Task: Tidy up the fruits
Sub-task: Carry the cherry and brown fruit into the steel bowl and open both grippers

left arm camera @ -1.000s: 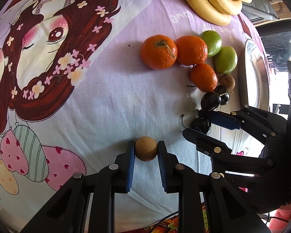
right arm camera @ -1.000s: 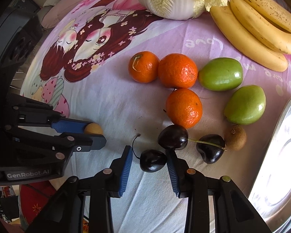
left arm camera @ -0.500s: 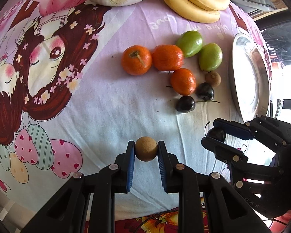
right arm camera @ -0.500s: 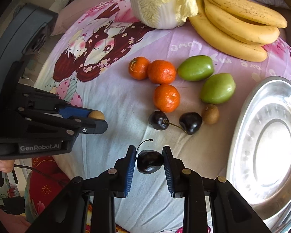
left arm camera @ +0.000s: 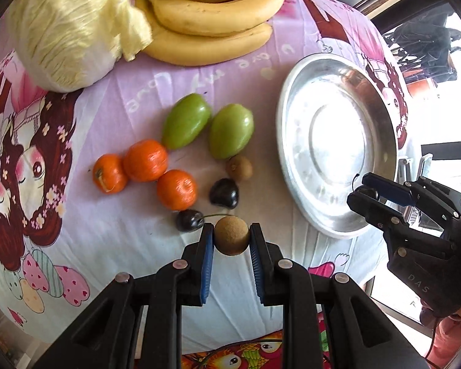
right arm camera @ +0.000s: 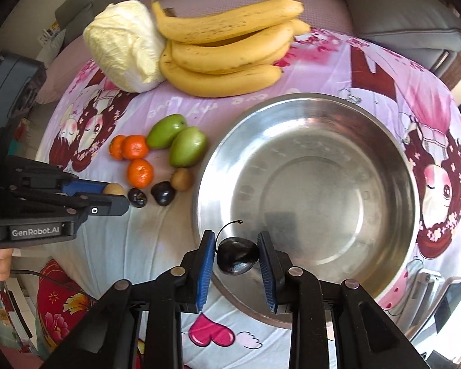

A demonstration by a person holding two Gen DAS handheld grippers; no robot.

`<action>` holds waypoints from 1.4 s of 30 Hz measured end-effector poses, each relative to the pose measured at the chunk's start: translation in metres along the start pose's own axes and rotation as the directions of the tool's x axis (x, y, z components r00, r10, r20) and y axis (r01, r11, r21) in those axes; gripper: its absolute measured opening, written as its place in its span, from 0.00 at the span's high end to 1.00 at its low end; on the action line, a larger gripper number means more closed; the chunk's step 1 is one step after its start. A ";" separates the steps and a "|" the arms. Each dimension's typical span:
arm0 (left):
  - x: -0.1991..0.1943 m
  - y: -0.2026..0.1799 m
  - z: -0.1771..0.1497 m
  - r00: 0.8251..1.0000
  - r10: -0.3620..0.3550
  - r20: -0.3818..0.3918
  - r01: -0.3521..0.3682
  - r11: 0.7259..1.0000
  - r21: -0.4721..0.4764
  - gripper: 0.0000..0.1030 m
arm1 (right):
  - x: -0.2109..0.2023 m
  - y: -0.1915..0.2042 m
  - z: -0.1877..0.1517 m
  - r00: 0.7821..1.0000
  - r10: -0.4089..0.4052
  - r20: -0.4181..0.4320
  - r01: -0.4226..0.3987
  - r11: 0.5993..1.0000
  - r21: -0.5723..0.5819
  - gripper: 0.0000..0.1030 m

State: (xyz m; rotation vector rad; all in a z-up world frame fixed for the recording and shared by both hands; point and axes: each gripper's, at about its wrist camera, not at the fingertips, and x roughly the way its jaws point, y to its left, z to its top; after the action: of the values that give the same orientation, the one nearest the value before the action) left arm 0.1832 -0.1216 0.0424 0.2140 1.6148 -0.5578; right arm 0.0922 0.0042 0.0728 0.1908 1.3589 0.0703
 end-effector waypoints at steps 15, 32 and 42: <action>0.048 -0.092 0.050 0.996 -0.054 -0.072 0.059 0.996 0.069 0.77 | 0.014 -0.084 -0.001 0.998 -0.050 -0.046 0.057 0.984 0.170 0.70; 0.037 -0.079 0.060 0.995 -0.036 -0.090 0.038 0.999 0.021 0.56 | 0.020 -0.072 0.003 0.992 -0.094 -0.081 0.106 0.983 0.150 0.65; 0.004 -0.024 0.036 0.996 0.036 -0.081 -0.041 0.997 -0.060 0.35 | 0.019 -0.058 -0.004 0.982 -0.116 -0.150 0.139 0.978 0.155 0.33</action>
State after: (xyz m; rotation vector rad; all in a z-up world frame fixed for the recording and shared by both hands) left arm 0.2037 -0.1596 0.0432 0.2230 1.6996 -0.4739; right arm 0.0890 -0.0491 0.0431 0.2404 1.5157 -0.1395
